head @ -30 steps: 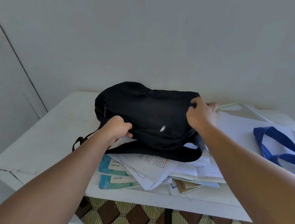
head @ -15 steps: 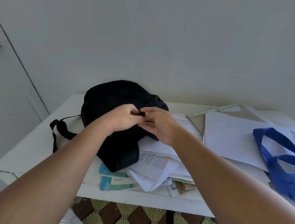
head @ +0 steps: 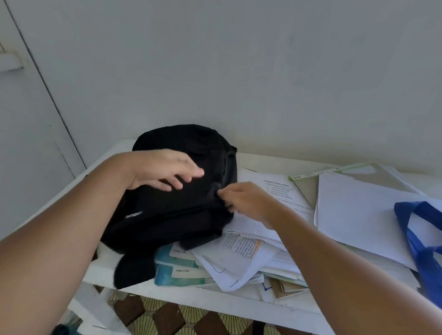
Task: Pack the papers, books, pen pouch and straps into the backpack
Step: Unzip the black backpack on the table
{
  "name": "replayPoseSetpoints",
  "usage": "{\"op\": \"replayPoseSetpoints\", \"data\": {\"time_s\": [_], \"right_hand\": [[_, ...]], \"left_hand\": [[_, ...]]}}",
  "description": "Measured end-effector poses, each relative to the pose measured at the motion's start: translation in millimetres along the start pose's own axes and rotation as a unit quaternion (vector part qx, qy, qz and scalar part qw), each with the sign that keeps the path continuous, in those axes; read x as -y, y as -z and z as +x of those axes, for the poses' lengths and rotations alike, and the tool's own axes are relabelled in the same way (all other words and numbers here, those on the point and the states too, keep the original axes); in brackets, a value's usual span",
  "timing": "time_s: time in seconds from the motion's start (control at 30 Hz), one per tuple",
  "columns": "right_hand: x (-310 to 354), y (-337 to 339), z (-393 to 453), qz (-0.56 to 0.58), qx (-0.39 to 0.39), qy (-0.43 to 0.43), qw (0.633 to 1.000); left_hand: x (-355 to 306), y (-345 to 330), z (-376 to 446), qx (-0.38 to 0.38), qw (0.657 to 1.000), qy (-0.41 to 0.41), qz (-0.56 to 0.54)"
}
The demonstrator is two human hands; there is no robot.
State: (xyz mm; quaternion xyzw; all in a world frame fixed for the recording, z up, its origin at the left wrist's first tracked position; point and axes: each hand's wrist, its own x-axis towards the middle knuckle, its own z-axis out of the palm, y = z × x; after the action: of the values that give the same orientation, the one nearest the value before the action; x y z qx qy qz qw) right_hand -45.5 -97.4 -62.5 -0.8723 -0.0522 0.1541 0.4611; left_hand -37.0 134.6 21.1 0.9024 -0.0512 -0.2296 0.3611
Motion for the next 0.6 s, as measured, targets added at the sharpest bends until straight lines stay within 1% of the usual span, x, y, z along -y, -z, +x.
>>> {"op": "replayPoseSetpoints", "data": {"time_s": [0.03, 0.07, 0.1, 0.13, 0.2, 0.23, 0.3, 0.4, 0.5, 0.6], "right_hand": [[-0.9, -3.6, 0.8, -0.002, 0.031, 0.005, 0.999], [-0.8, -5.2, 1.9, -0.009, 0.042, 0.014, 0.999], [-1.3, -5.9, 5.6, -0.012, 0.023, 0.024, 0.999], [-1.8, -5.3, 10.0, -0.017, -0.019, 0.032, 0.999], [-7.0, 0.0, 21.7, -0.031, -0.121, 0.036, 0.992], [-10.6, 4.8, 27.6, -0.039, -0.156, 0.034, 0.986], [-18.2, 15.5, 41.0, -0.073, -0.183, 0.029, 0.98], [-27.4, 26.5, 70.1, -0.132, -0.156, 0.034, 0.978], [-29.8, 26.3, 99.0, -0.177, -0.13, 0.037, 0.975], [-26.5, 22.6, 119.3, -0.226, -0.104, 0.016, 0.968]], "left_hand": [[-2.1, -0.3, 8.2, -0.042, 0.999, -0.002, -0.001], [-4.2, -3.9, 19.2, -0.082, 0.996, -0.005, 0.022], [-6.8, -10.2, 30.9, -0.109, 0.992, -0.012, 0.058], [-9.8, -18.3, 42.0, -0.12, 0.989, -0.017, 0.089], [-14.8, -35.0, 61.3, -0.098, 0.987, -0.009, 0.13], [-16.8, -42.3, 68.5, -0.081, 0.986, 0.004, 0.148], [-18.6, -54.8, 79.6, -0.068, 0.977, 0.02, 0.201], [-18.5, -63.4, 91.9, -0.062, 0.964, 0.032, 0.256], [-18.4, -62.9, 96.6, -0.046, 0.961, 0.039, 0.269], [-17.8, -59.6, 96.6, -0.038, 0.958, 0.033, 0.282]]}}
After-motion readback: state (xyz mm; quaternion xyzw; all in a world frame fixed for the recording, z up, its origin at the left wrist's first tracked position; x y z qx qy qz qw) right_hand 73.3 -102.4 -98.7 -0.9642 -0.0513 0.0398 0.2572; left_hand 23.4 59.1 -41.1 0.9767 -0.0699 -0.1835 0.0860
